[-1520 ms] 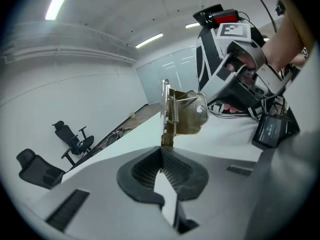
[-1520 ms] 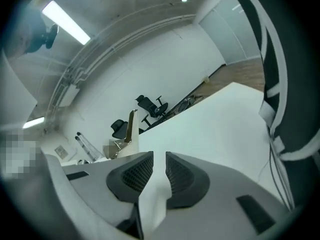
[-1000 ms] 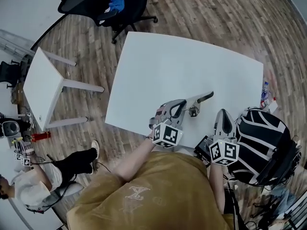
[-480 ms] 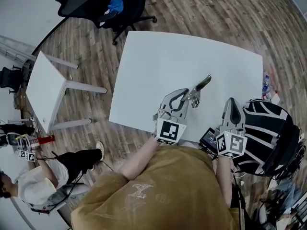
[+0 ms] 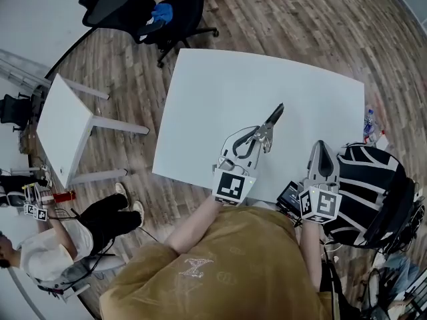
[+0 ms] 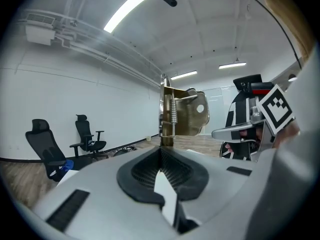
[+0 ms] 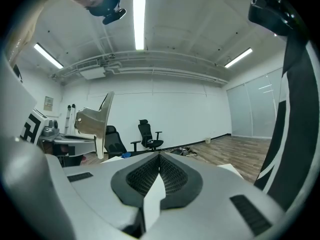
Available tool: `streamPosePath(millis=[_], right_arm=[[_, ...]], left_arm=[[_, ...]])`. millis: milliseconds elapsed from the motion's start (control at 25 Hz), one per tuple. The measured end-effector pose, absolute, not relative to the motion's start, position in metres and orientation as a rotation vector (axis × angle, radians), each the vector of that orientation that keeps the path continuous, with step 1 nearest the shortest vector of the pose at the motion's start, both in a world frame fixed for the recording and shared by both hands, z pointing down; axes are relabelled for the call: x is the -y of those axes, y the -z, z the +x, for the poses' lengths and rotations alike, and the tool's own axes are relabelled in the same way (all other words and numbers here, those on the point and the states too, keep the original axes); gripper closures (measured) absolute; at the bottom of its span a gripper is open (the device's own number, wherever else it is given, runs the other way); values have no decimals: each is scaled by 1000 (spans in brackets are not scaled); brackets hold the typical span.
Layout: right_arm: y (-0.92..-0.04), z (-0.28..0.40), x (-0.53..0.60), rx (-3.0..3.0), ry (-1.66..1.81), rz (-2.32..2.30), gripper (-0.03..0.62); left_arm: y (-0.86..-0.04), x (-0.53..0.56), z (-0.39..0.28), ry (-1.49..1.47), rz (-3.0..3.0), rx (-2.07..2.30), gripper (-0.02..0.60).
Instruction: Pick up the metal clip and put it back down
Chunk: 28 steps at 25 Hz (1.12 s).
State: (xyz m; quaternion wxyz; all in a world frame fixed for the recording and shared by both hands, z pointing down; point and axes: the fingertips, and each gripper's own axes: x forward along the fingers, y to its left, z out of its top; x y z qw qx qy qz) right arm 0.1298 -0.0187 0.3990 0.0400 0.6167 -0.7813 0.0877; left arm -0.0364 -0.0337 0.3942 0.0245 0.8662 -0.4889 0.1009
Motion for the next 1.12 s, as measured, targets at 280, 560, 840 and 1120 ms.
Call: streamPosePath(millis=[280,560,840,1120], right_arm=[[-401,129,22,2387,-270,1883,586],[-405,132,21,2380,-282,1878,586],[-410,132,22,2376,-296,1855,586],[-420,135,20,2372,-322,1842,586]], left_arm=[[-394,37,-38,-308,2682,1505,575],[-400,38,-34,-336,2676,1502,575],[-411,40,-35,-401,2664,1500,575],[-436,42,-34,-534,2660,1504,575]])
